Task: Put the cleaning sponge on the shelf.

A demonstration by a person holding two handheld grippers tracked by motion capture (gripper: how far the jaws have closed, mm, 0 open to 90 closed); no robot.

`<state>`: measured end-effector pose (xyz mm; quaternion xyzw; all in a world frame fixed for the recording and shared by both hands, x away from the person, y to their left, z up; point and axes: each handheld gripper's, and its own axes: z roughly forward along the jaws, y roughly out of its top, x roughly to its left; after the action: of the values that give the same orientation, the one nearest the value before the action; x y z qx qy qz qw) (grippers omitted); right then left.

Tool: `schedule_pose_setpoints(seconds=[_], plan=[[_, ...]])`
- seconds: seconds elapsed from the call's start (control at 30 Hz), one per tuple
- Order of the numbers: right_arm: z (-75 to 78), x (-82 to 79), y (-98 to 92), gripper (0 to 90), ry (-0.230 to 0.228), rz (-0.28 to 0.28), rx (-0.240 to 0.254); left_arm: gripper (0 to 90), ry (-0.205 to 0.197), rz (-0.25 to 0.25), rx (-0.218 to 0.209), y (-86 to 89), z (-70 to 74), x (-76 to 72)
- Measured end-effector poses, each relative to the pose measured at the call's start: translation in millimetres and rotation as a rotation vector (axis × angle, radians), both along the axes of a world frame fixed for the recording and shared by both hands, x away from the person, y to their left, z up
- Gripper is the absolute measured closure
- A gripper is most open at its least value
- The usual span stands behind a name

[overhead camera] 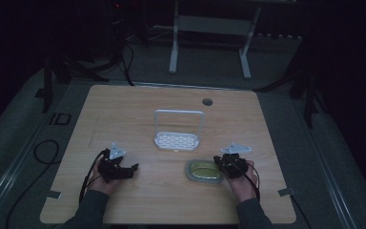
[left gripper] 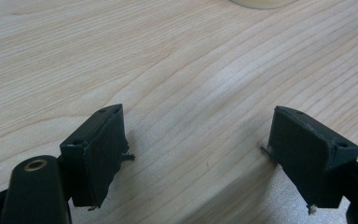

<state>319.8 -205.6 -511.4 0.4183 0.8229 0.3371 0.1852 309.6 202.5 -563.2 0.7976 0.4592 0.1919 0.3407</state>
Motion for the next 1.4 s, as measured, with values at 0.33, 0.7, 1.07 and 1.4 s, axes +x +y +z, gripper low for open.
schedule_pose_setpoints(seconds=[0.33,0.7,1.07,1.4], plan=[[2.9,-12.2,-2.9,89.9,0.008,0.024,-0.01,19.3,0.0,0.001,0.001,-0.3,0.1,0.2],[19.0,-14.0,-1.8,77.3,0.0,0.083,-0.028,19.2,0.001,0.001,0.001,-0.4,0.1,0.2],[29.5,-13.0,-3.3,64.3,0.017,0.16,-0.034,19.3,0.001,0.001,0.001,-0.5,0.1,0.3],[35.7,-8.0,-0.3,55.7,0.064,0.247,-0.056,19.2,0.001,0.0,0.001,-0.6,0.1,0.4]])
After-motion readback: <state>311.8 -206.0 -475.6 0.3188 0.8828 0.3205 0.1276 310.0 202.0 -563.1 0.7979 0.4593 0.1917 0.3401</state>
